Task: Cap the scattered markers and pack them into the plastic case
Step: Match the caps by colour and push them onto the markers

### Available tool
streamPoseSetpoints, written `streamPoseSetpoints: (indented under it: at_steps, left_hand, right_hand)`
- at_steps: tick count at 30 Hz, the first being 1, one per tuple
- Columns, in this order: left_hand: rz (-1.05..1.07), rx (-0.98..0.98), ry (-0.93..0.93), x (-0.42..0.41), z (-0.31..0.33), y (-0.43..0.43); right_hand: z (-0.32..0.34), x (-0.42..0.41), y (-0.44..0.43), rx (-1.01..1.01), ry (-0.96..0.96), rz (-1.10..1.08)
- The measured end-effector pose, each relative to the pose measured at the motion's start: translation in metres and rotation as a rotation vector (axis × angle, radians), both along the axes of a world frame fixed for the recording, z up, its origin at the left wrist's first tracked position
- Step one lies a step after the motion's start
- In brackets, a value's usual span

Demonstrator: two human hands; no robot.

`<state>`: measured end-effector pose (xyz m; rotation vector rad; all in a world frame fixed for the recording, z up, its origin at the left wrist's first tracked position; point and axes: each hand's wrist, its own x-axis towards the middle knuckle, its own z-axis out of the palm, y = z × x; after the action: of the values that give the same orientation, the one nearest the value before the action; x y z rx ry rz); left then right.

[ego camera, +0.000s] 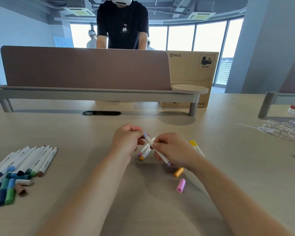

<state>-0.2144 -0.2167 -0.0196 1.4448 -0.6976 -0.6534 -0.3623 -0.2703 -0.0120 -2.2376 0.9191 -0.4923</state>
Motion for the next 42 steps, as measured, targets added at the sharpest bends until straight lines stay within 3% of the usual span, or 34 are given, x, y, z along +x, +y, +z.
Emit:
streamPoseSetpoints:
  at_steps: [12, 15, 18, 23, 27, 30, 35, 42]
  left_hand:
    - [-0.026, -0.018, -0.045, -0.012, 0.001, 0.001]
    - [-0.04, -0.046, 0.006, -0.007, 0.004, 0.0]
    - [0.049, -0.017, -0.058, 0.0, 0.003, -0.001]
    - [0.039, 0.008, -0.088, -0.005, 0.004, 0.001]
    - [0.014, 0.029, -0.138, -0.01, 0.003, -0.001]
    - [0.008, 0.054, -0.173, -0.01, 0.002, 0.0]
    - [0.009, 0.116, -0.332, -0.011, 0.001, 0.0]
    - [-0.035, 0.313, -0.634, -0.011, -0.005, -0.002]
  right_hand:
    - [-0.004, 0.0, -0.003, -0.038, 0.018, -0.028]
    - [-0.002, 0.004, -0.008, -0.05, -0.092, -0.113]
    - [-0.005, 0.004, -0.019, -0.09, -0.146, -0.266]
    - [-0.015, 0.008, -0.027, -0.066, 0.034, -0.371]
    - [-0.014, 0.009, -0.021, -0.115, 0.023, -0.307]
    - [-0.013, 0.011, -0.02, -0.219, 0.138, -0.256]
    - [-0.016, 0.015, -0.019, -0.205, 0.311, -0.202]
    - [-0.014, 0.016, -0.02, -0.31, 0.353, -0.228]
